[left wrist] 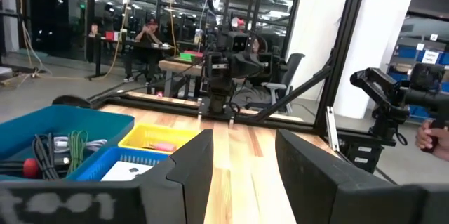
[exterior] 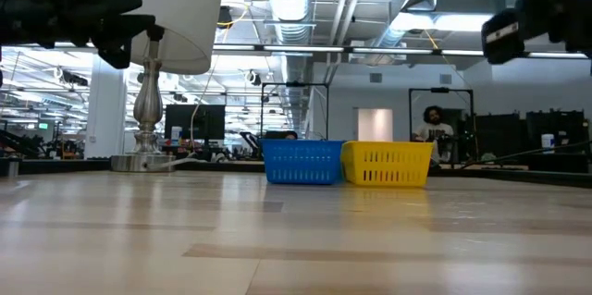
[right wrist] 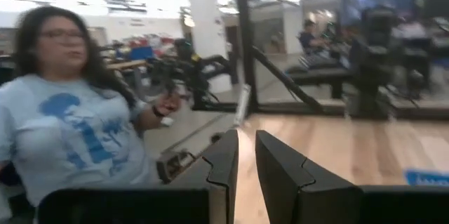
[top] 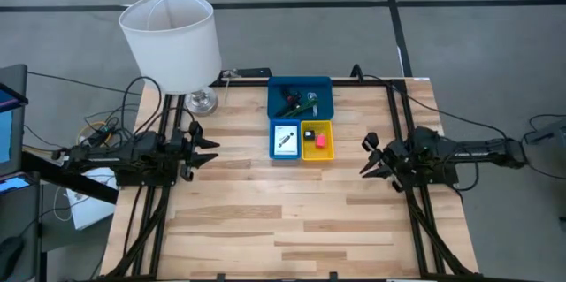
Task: Pick and place items into bin
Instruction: Return to Home Position
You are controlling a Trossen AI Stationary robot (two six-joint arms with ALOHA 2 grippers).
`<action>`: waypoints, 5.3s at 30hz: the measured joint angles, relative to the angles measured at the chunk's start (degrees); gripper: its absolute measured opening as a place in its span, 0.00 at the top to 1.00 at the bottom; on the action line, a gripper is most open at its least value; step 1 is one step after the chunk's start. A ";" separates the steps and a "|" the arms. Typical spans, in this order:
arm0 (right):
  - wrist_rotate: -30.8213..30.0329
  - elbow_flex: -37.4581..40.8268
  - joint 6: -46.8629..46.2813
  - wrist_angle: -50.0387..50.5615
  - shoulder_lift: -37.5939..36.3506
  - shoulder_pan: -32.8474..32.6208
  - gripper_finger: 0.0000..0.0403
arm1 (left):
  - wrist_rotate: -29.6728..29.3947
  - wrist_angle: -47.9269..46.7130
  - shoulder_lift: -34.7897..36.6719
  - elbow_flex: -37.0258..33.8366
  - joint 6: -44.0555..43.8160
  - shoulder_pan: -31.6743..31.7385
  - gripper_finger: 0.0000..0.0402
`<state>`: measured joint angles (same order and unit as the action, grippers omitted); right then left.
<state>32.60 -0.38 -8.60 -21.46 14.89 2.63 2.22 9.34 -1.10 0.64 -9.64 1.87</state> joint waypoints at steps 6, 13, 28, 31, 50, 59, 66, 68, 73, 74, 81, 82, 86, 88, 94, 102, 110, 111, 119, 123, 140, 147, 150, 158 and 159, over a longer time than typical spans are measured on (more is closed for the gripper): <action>-4.24 0.00 0.04 1.68 1.12 0.02 0.88 | 0.09 -1.98 0.00 -0.02 -1.22 0.00 0.64; -4.22 0.02 0.00 4.20 1.21 0.00 0.88 | -0.15 -6.24 0.02 -0.07 -1.21 0.00 0.64; -4.19 0.04 0.00 4.78 1.20 0.00 0.88 | -1.44 -7.45 -0.02 -0.04 -0.63 -0.02 0.64; -4.17 0.04 0.00 4.77 1.20 0.00 0.88 | -1.44 -7.47 -0.02 -0.04 -0.59 -0.02 0.64; -4.15 0.09 0.00 4.78 1.20 0.00 0.88 | -1.42 -7.51 -0.02 -0.07 -0.32 -0.02 0.64; -4.13 0.09 0.00 4.78 1.20 0.00 0.88 | -1.41 -7.51 -0.02 -0.07 -0.09 -0.02 0.64; -4.13 0.09 0.00 4.78 1.20 0.00 0.88 | -1.40 -7.53 -0.02 -0.07 -0.52 -0.02 0.64; -4.13 0.09 0.00 4.78 1.20 0.00 0.88 | -1.40 -7.53 -0.02 -0.07 -0.54 -0.02 0.64; -4.13 0.09 0.00 4.78 1.23 0.00 0.88 | -1.40 -7.53 -0.02 -0.09 -0.58 -0.02 0.64; -4.13 0.09 0.00 4.78 1.20 0.00 0.88 | -1.40 -7.53 -0.02 -0.09 -0.58 -0.02 0.64; -4.14 0.11 0.00 4.78 1.22 0.00 0.88 | -1.40 -7.53 -0.02 -0.09 -0.62 -0.02 0.64; -4.13 0.11 0.00 4.78 1.20 0.00 0.88 | -1.40 -7.53 -0.02 -0.09 -0.61 0.00 0.64; -4.14 0.11 -0.01 4.78 1.20 0.00 0.88 | -1.38 -7.53 -0.02 -0.09 -0.62 -0.02 0.64; -4.14 0.11 -0.01 4.78 1.20 0.00 0.88 | -1.38 -7.53 -0.02 -0.09 -0.63 -0.02 0.64; -4.13 0.11 0.00 4.78 1.22 0.02 0.88 | -1.38 -7.53 -0.02 -0.09 -0.65 -0.01 0.64; -4.14 0.11 -0.01 4.78 1.20 0.01 0.88 | -1.38 -7.53 -0.01 -0.09 -0.67 -0.02 0.64; -4.15 0.11 0.00 4.78 1.20 0.00 0.88 | -1.38 -7.54 -0.01 -0.09 -0.69 -0.02 0.64; -4.13 0.11 0.00 4.78 1.21 0.02 0.88 | -1.38 -7.55 0.00 -0.09 -0.69 -0.02 0.64; -4.14 0.11 -0.01 4.78 1.20 0.02 0.88 | -1.37 -7.54 0.00 -0.11 -0.68 -0.02 0.64; -4.13 0.11 -0.02 4.78 1.22 0.00 0.88 | -1.38 -7.55 0.00 -0.11 -0.69 -0.02 0.64; -4.14 0.11 -0.01 4.78 1.23 0.01 0.88 | -1.38 -7.55 0.00 -0.11 -0.69 -0.02 0.64; -4.15 0.11 0.00 4.78 1.20 0.02 0.88 | -1.36 -7.55 -0.01 -0.11 -0.69 -0.02 0.64; -4.15 0.11 -0.02 4.78 1.20 0.00 0.88 | -1.38 -7.55 0.00 -0.11 -0.69 -0.01 0.64; -4.13 0.11 -0.02 4.78 1.21 0.01 0.88 | -1.36 -7.55 0.00 -0.11 -0.69 0.00 0.64; -4.14 0.11 -0.02 4.78 1.20 0.00 0.88 | -1.36 -7.55 0.00 -0.11 -0.69 -0.01 0.64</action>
<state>28.46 -0.27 -8.62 -16.69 16.10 2.63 0.86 1.78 -1.11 0.54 -10.33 1.86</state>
